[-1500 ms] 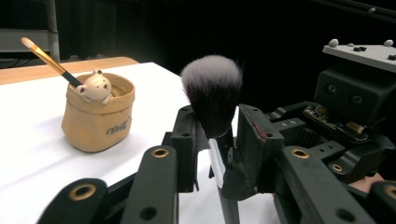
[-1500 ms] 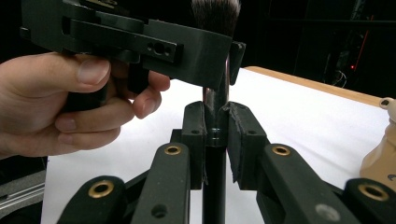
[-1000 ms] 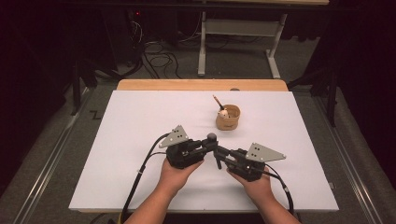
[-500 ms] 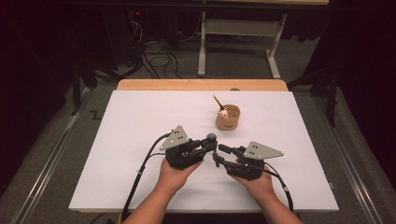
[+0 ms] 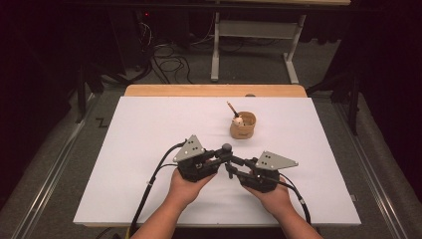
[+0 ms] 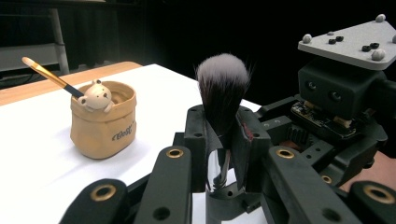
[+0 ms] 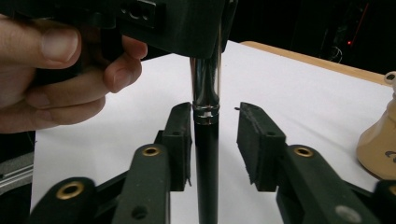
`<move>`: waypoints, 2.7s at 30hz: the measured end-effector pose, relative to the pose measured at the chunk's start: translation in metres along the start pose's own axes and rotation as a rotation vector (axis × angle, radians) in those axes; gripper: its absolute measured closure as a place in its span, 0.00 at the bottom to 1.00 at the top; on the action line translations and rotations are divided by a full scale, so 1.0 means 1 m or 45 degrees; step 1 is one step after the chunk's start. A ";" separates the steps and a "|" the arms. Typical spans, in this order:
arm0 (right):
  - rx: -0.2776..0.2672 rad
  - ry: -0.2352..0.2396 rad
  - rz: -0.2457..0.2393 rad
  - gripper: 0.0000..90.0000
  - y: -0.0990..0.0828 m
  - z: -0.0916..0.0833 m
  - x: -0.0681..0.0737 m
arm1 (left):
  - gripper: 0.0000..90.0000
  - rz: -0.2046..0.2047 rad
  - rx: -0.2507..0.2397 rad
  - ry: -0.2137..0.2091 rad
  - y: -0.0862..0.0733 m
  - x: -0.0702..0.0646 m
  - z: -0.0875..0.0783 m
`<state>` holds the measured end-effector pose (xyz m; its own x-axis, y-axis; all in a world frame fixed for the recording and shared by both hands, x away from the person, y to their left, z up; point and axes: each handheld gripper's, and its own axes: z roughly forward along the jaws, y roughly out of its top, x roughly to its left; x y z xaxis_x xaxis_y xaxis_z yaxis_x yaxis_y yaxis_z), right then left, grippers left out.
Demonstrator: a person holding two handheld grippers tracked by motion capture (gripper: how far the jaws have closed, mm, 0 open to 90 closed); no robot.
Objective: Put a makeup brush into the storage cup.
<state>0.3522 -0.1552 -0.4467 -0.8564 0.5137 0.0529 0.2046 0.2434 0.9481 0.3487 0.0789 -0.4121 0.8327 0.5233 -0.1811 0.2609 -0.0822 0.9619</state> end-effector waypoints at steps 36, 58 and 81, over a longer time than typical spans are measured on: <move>-0.019 0.001 0.036 0.89 -0.001 -0.014 -0.011 | 0.23 -0.043 0.019 0.225 -0.026 0.024 -0.024; -0.022 -0.062 0.047 0.89 -0.007 -0.030 -0.022 | 0.02 -0.040 0.090 0.501 -0.056 0.058 -0.098; -0.047 -0.266 0.094 0.89 -0.015 -0.069 -0.059 | 0.01 -0.044 0.116 0.584 -0.076 0.072 -0.116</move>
<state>0.3668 -0.2465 -0.4425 -0.7221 0.6891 0.0602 0.2424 0.1705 0.9551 0.3317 0.2212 -0.4746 0.5264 0.8461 -0.0837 0.3435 -0.1215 0.9312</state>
